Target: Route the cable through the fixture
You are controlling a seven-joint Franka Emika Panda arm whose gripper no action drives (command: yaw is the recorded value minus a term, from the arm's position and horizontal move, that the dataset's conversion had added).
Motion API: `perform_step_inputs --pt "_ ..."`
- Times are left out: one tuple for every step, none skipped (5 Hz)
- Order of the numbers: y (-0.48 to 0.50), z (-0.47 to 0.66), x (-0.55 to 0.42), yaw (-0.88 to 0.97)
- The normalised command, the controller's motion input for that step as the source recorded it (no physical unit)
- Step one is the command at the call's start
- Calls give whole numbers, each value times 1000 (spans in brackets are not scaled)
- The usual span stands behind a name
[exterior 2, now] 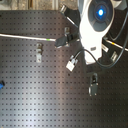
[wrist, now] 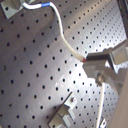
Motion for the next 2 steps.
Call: perform_step_inputs --pt "-357 161 -365 -74" --pt "-387 101 -520 -154"
